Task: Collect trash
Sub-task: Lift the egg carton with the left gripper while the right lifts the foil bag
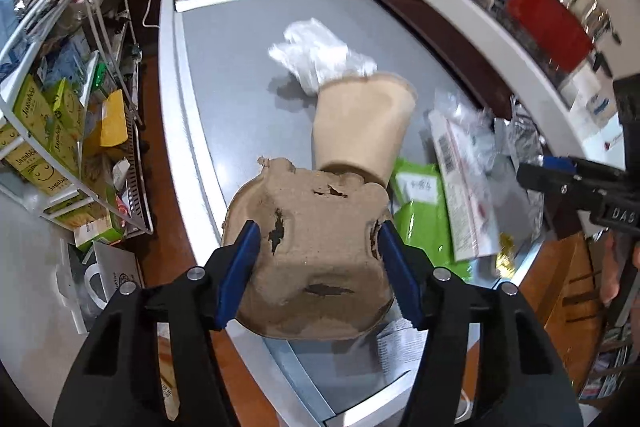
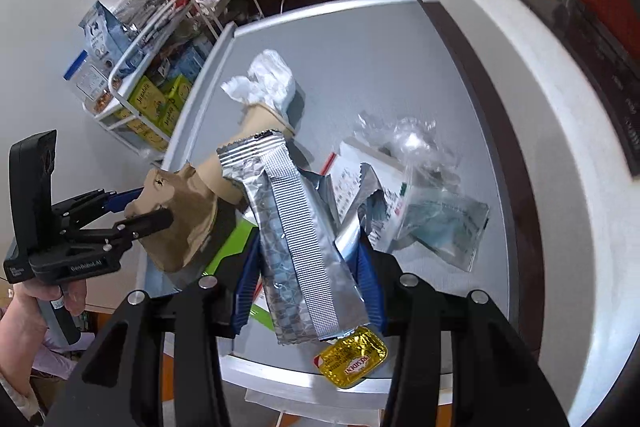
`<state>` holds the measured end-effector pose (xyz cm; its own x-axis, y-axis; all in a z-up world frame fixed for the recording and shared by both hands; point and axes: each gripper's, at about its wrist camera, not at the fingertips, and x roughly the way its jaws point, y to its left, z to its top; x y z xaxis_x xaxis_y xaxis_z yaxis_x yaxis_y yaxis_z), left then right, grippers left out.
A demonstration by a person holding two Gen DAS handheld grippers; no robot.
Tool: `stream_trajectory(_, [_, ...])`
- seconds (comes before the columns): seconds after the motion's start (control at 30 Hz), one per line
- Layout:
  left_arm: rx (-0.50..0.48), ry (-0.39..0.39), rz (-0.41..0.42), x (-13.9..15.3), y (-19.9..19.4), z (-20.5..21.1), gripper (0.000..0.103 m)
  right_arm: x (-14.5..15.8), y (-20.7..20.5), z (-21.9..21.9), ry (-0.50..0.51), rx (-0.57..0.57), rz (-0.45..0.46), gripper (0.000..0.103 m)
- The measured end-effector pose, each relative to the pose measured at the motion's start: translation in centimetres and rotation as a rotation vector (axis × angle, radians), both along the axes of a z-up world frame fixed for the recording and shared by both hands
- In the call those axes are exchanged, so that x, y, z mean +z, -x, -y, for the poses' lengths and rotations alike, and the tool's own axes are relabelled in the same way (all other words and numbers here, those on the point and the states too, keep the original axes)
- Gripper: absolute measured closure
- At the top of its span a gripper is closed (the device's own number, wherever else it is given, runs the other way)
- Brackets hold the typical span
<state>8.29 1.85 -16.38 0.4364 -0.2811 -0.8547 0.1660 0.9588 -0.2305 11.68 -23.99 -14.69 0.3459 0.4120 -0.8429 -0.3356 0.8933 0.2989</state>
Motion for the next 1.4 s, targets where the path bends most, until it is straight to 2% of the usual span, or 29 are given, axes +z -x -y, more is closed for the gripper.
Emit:
stream_trajectory(0.23, [0.060, -0.008, 0.133, 5.2, 1.6, -0.6, 0.042, 4.2, 0.9, 0.9, -0.055, -0.006, 0.087, 0.059])
stream_trajectory(0.43, [0.081, -0.014, 0.190, 7.7, 3.0, 0.3, 0.042, 6.4, 2.1, 1.1, -0.067, 0.003, 0.137, 0.059])
stream_trajectory(0.63, [0.117, -0.115, 0.295, 11.2, 5.3, 1.6, 0.042, 8.8, 4.1, 1.9, -0.081, 0.006, 0.192, 0.059])
stream_trajectory(0.87, [0.142, -0.162, 0.384, 14.6, 7.4, 2.9, 0.042, 11.7, 6.6, 2.7, -0.108, 0.011, 0.256, 0.059])
stream_trajectory(1.07, [0.131, -0.118, 0.431, 16.5, 10.0, 3.3, 0.042, 13.7, 9.6, 3.5, -0.129, 0.041, 0.290, 0.059])
stream_trajectory(1.2, [0.099, -0.078, 0.446, 17.0, 12.2, 3.8, 0.042, 14.0, 11.6, 4.1, -0.147, 0.070, 0.272, 0.059])
stream_trajectory(1.4, [0.065, -0.077, 0.451, 16.9, 15.0, 4.5, 0.042, 14.1, 14.3, 5.2, -0.135, 0.081, 0.262, 0.059])
